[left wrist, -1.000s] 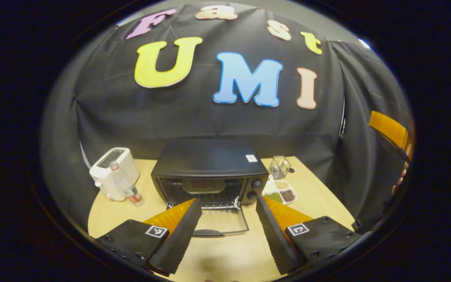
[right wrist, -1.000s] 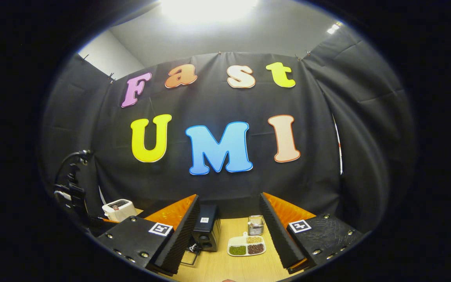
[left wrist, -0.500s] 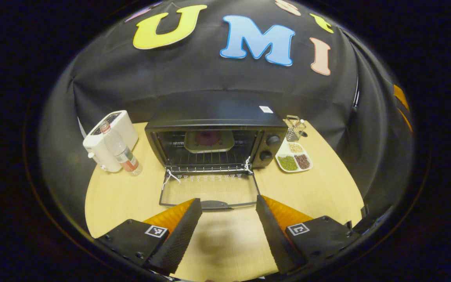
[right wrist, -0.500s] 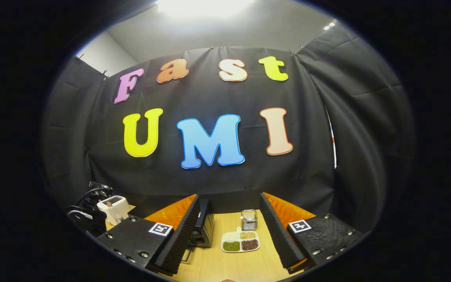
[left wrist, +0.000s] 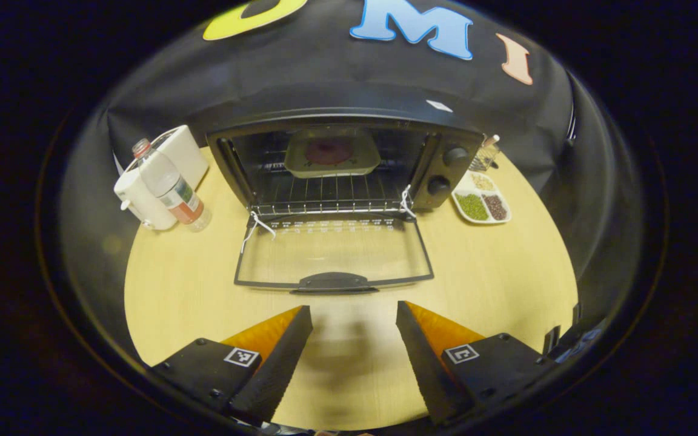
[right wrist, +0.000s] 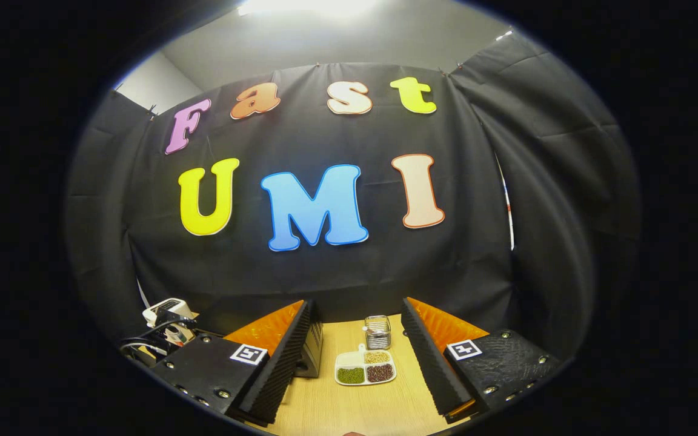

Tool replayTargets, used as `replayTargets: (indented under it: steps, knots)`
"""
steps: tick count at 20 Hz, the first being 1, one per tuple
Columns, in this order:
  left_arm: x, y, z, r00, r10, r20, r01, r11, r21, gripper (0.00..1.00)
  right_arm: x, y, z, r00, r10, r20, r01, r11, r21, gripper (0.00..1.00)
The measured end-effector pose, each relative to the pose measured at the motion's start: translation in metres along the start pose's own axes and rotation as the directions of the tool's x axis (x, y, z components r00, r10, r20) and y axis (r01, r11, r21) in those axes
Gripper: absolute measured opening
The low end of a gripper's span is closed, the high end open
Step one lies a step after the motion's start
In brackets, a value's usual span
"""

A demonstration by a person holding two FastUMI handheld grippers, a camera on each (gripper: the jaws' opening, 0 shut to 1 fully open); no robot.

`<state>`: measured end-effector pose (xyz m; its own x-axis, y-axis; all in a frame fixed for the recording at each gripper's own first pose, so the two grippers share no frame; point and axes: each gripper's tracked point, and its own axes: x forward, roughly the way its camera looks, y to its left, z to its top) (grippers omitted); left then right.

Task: Open the electric oven with the left hand, put the food in, and close the electric oven.

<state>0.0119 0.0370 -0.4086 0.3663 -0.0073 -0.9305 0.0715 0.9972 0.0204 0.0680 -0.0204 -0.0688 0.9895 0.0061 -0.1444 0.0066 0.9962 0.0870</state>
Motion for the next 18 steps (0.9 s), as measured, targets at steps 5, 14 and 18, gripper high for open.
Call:
replayTargets:
  steps: [5, 14, 18]
  knots:
    - [0.039, 0.003, -0.019, 0.994, -0.012, -0.106, 0.010, 1.000, -0.019, 0.99, 0.003, -0.005, -0.004, 1.000, -0.022, -0.013, 0.022, 1.000, -0.003, 0.92]
    - [0.085, 0.022, -0.026, 0.981, 0.020, -0.192, -0.021, 1.000, -0.005, 0.96, 0.005, -0.004, -0.002, 0.999, -0.042, -0.021, 0.041, 0.999, -0.031, 0.92]
    - [0.096, 0.021, -0.030, 0.975, 0.029, -0.222, -0.026, 1.000, 0.015, 0.94, 0.006, -0.001, -0.004, 0.999, -0.037, -0.027, 0.036, 0.999, -0.040, 0.92]
